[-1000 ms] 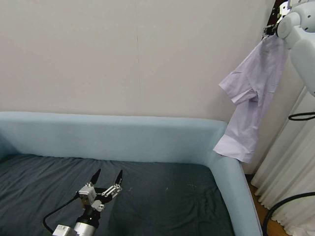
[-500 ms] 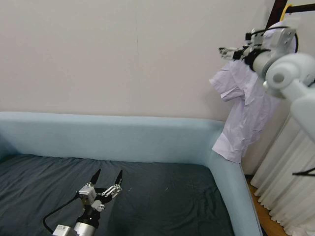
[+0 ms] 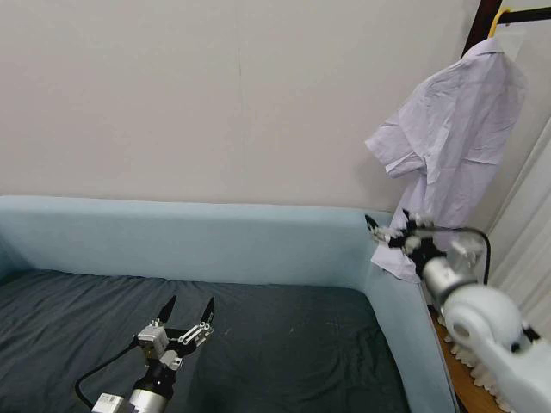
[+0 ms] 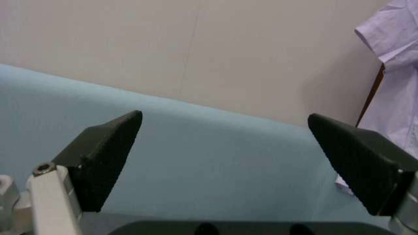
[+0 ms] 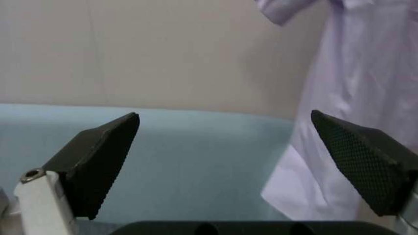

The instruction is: Pick up the clothes from the sofa and hang them on the clothes hanger.

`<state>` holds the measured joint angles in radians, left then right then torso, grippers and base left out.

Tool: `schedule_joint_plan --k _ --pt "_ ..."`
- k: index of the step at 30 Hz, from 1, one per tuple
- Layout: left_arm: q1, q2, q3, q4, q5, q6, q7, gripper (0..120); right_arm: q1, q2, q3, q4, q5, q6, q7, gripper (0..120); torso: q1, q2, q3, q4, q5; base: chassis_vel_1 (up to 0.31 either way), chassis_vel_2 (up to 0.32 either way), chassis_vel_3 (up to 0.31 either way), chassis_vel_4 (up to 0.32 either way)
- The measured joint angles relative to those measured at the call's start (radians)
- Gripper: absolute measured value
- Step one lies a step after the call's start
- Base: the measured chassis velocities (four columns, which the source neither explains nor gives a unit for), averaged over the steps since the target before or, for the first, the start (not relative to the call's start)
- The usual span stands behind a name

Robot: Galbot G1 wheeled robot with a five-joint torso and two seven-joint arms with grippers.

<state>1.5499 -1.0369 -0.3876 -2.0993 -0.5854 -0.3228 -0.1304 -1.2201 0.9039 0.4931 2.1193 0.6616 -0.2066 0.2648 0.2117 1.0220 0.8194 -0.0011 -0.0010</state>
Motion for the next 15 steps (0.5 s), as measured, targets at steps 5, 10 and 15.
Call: schedule_joint_plan --k 5,10,15 --pt "0.0 0.0 0.0 0.0 0.0 0.0 0.0 100 -0.315 0.211 0.133 0.1 -0.23 0.143 -0.106 100 0.0 0.0 0.0 -0.0003 -0.0003 0.0 0.0 0.0 0.0" --pt "0.0 0.0 0.0 0.0 0.0 0.0 0.0 100 -0.493 0.38 0.176 0.147 -0.397 0.314 -0.186 100 0.0 0.0 0.0 -0.0001 0.0 0.0 0.0 0.0 0.0" --pt "0.0 0.0 0.0 0.0 0.0 0.0 0.0 100 -0.518 0.433 0.178 0.17 -0.422 0.339 -0.204 100 0.0 0.0 0.0 0.0 -0.0001 0.0 0.0 0.0 0.0"
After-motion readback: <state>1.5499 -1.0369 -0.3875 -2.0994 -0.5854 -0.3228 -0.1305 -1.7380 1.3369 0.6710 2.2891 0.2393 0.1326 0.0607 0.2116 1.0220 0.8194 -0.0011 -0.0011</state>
